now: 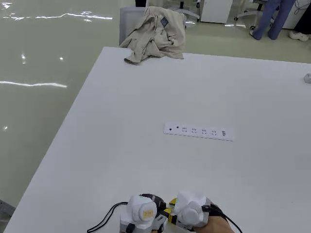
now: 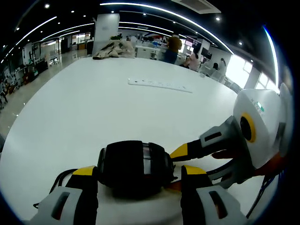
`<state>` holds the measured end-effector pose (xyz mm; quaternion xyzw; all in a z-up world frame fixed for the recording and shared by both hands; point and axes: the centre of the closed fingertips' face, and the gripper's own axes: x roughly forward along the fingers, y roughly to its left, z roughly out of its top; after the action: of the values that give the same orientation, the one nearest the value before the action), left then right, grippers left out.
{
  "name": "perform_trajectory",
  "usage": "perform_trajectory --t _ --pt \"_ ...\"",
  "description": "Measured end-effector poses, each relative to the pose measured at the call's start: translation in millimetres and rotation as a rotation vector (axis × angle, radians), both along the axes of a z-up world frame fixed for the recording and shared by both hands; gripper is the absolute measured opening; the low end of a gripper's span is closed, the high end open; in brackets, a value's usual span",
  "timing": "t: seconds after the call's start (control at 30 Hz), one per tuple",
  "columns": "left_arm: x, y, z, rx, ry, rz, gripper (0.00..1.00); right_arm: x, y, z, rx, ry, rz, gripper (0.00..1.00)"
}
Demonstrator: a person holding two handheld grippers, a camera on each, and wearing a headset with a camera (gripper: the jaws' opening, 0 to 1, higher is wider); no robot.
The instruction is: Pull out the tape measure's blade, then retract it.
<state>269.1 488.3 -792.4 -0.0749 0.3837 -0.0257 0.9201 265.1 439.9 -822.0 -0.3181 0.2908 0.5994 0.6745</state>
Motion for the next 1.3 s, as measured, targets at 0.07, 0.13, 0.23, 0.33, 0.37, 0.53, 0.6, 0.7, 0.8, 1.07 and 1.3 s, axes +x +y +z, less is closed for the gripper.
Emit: perform_trajectory --t 0.07,0.13,0.23,0.33,0.37,0.53,0.6,0.7,0.8,1.07,1.3 --pt "-1.3 -0.8 0.1 0.005 -0.001 -0.01 0.71 1.0 -2.0 -1.1 0.006 0.002 -0.022 0.28" --pt "-2.7 -1.4 0.6 0.001 -0.002 -0.012 0.72 1.8 -3.9 -1.3 0.012 0.009 -0.05 0.3" --pt "-4.5 -2.7 1.2 -0.003 -0.004 -0.018 0.75 1.8 -6.0 0.3 0.024 0.02 -0.089 0.33" --pt "-6.6 -2.6 3.3 0.0 -0.01 -0.023 0.76 1.3 -6.7 3.1 0.051 0.035 -0.124 0.34" --pt "-7.1 -2.9 4.4 -0.005 -0.014 -0.024 0.77 0.9 -7.0 3.8 0.057 0.037 -0.136 0.34" --pt "-9.0 -3.0 10.4 -0.008 -0.031 -0.031 0.78 -0.2 -8.7 9.9 0.082 0.049 -0.2 0.38" --pt "-9.3 -2.7 14.0 -0.012 -0.04 -0.035 0.79 -1.2 -10.2 10.2 0.091 0.058 -0.224 0.39" --pt "-10.1 -0.8 19.7 -0.015 -0.055 -0.038 0.79 -3.4 -13.0 12.5 0.098 0.058 -0.245 0.4" --pt "-11.7 0.2 22.6 -0.017 -0.069 -0.047 0.8 -5.8 -14.7 15.9 0.119 0.073 -0.277 0.41" --pt "-22.8 3.0 27.8 -0.029 -0.08 -0.066 0.82 -10.3 -21.7 25.8 0.149 0.073 -0.337 0.49" --pt "-26.6 11.4 34.2 -0.031 -0.101 -0.061 0.83 -17.1 -28.3 34.6 0.174 0.072 -0.381 0.54"
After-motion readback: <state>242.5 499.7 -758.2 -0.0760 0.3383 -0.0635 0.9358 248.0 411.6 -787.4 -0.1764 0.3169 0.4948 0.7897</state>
